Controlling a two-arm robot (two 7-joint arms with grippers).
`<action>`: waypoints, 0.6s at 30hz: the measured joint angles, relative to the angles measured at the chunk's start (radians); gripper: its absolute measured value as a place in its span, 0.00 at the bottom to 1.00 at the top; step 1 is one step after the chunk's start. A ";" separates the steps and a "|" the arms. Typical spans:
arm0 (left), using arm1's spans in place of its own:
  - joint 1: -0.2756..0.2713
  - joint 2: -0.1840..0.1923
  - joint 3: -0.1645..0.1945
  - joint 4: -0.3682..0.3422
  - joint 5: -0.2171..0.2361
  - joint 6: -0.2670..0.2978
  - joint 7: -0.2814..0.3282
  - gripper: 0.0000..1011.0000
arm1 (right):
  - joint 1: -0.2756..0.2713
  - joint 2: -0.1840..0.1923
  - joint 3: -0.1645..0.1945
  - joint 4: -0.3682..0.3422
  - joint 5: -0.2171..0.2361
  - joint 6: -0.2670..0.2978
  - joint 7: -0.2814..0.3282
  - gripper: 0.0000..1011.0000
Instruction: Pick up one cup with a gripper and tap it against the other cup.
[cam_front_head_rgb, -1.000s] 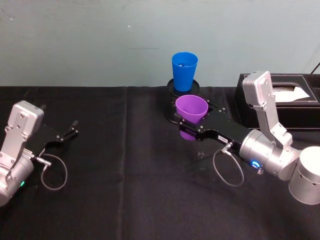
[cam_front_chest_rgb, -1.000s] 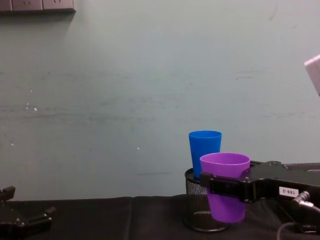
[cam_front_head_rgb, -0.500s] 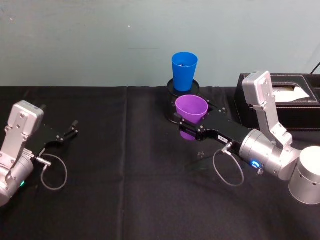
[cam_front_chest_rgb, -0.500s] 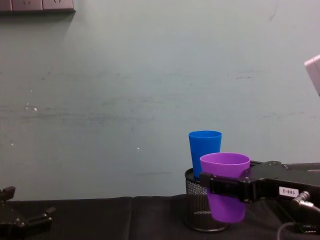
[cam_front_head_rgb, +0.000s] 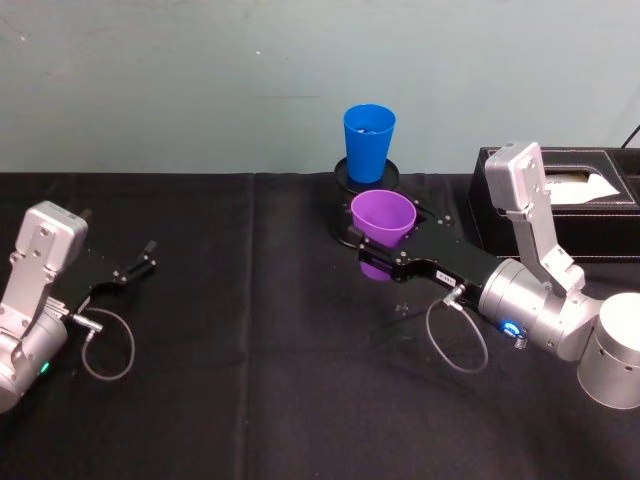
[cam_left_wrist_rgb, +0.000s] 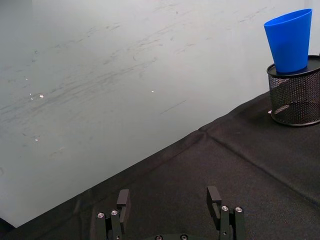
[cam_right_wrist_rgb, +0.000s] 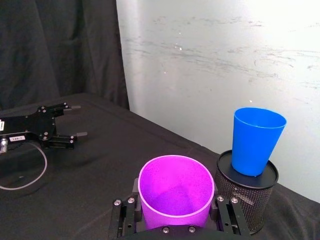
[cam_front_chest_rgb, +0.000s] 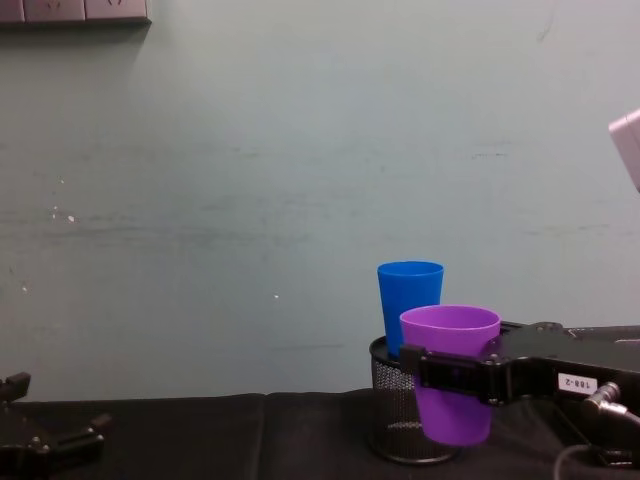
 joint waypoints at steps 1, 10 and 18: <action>0.000 0.000 0.000 0.000 0.000 0.000 0.000 0.99 | 0.000 0.000 0.000 0.000 0.000 0.000 0.000 0.72; 0.000 0.000 0.000 0.000 0.000 0.000 0.000 0.99 | 0.000 0.000 0.000 0.000 0.000 0.000 0.000 0.72; 0.000 0.000 0.000 0.000 0.000 0.000 0.000 0.99 | 0.000 0.000 0.000 0.000 0.000 0.000 0.000 0.72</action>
